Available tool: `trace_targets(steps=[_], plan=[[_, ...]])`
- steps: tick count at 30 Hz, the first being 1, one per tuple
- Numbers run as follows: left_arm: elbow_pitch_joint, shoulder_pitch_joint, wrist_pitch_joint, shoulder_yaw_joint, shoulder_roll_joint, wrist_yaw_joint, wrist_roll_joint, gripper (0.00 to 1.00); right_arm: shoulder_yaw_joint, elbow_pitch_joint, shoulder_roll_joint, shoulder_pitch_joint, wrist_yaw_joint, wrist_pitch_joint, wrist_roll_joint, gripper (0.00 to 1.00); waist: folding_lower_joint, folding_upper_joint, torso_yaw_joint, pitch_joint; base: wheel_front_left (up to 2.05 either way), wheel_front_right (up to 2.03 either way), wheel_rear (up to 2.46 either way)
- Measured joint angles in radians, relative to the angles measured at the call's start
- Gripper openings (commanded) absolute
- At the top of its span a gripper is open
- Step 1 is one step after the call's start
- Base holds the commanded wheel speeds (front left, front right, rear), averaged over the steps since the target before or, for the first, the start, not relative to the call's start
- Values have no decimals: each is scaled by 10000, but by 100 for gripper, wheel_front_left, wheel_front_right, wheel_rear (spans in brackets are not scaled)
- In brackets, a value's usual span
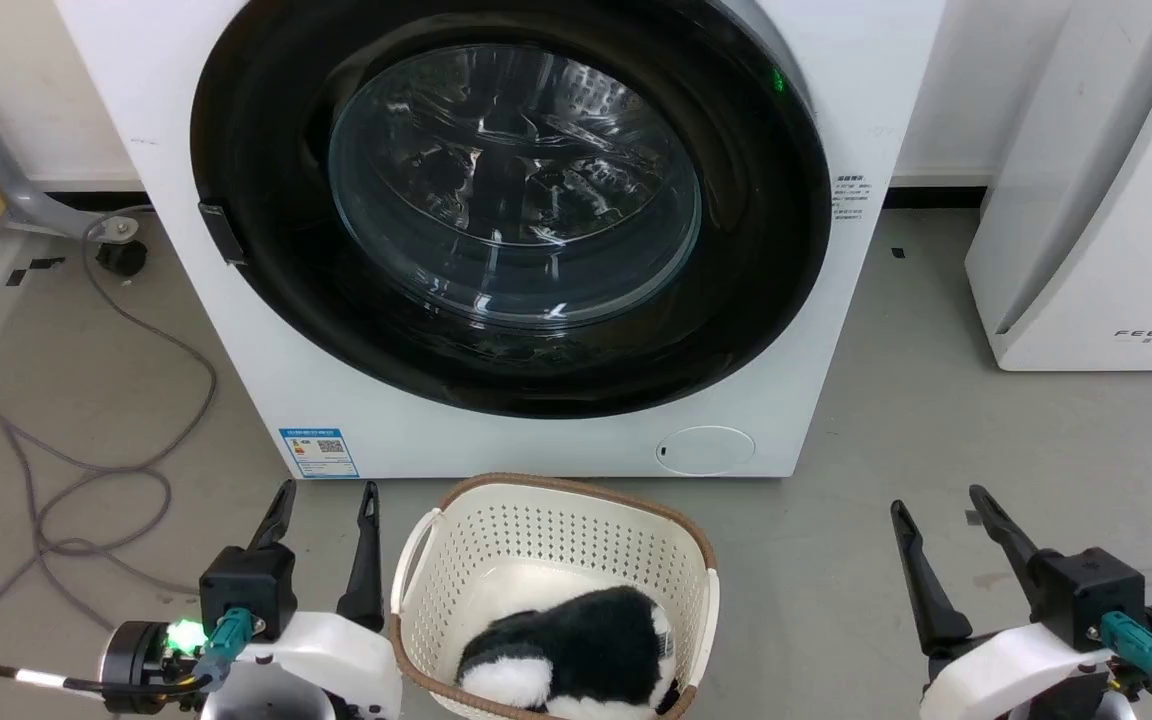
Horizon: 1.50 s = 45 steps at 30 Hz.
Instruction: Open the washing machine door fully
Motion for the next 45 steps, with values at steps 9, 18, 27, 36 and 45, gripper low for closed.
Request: trace_targets(steps=[9, 18, 27, 36, 45], plan=[[205, -12, -226, -205, -2, 77, -132, 100, -92, 15, 0, 20, 0, -151, 408, 0, 0, 0, -16, 9, 0, 0, 0], [345, -58, -405, -360, -4, 90, -293, 100, -188, 270, 0, 18, 0, -339, 1916, 0, 0, 0, -36, 59, 0, 0, 0], [433, -179, -579, -560, -6, 180, -397, 100, -307, 466, 0, -231, 0, -614, 4514, 0, 0, 0, -93, 170, 0, 0, 0], [487, -292, -756, -677, -8, 270, -472, 100, -598, 1007, -88, -1276, 0, -780, 6433, 0, 0, 0, -191, 357, 0, 0, 0], [495, -557, -941, -828, -10, 362, -516, 100, -688, 2040, -583, -3059, -10, -901, 8652, 0, 0, 0, -288, 658, 0, 0, 0]])
